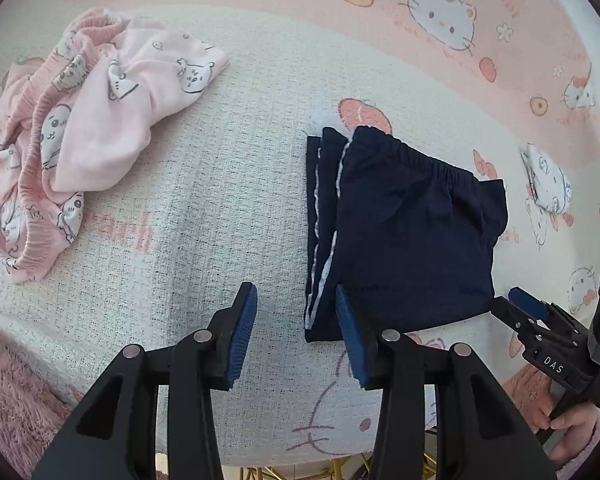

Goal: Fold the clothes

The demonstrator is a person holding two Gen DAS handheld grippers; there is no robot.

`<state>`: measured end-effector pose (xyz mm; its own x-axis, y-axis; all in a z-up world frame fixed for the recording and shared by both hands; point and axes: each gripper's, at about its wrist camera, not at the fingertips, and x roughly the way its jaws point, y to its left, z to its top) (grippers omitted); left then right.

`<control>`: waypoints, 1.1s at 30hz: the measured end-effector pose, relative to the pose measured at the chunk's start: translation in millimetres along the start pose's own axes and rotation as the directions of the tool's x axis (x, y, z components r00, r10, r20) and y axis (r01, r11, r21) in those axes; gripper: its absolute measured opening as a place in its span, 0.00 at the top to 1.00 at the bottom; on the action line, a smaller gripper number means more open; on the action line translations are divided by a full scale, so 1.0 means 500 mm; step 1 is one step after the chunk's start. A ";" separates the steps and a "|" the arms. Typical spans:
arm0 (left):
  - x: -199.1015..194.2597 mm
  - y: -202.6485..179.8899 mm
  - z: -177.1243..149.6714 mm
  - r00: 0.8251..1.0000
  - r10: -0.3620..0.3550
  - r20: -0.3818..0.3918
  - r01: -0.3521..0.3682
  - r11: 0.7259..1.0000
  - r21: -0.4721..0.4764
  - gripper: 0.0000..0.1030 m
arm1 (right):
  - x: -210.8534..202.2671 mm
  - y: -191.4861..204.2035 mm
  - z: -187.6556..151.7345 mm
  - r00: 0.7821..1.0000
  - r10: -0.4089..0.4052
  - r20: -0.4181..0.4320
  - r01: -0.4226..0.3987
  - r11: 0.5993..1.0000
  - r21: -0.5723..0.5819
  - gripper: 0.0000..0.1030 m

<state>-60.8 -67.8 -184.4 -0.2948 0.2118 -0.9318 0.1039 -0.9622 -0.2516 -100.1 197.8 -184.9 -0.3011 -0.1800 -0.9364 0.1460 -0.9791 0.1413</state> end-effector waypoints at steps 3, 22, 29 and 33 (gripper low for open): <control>0.012 -0.002 -0.008 0.998 0.055 -0.026 -0.054 0.998 0.029 0.58 | 0.016 0.001 0.001 1.000 -0.009 -0.028 0.008 0.999 -0.033 0.40; 0.071 -0.034 0.120 0.988 -0.146 0.043 0.148 0.989 -0.029 0.58 | 0.051 -0.045 0.110 0.989 0.149 -0.014 -0.146 0.981 0.129 0.38; 0.088 -0.045 0.120 0.988 -0.135 0.078 0.135 0.991 0.004 0.54 | 0.073 -0.021 0.112 0.993 0.112 0.020 -0.114 0.988 0.106 0.23; 0.089 -0.055 0.118 0.987 -0.132 0.090 0.129 0.991 0.033 0.53 | 0.052 -0.018 0.092 0.995 0.098 0.031 -0.100 0.993 0.061 0.30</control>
<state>-133.1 -42.1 -203.7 -0.3901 0.3202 -0.8633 0.0333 -0.9321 -0.3608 -152.4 197.6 -195.8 -0.3142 -0.2784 -0.9076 0.1181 -0.9601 0.2536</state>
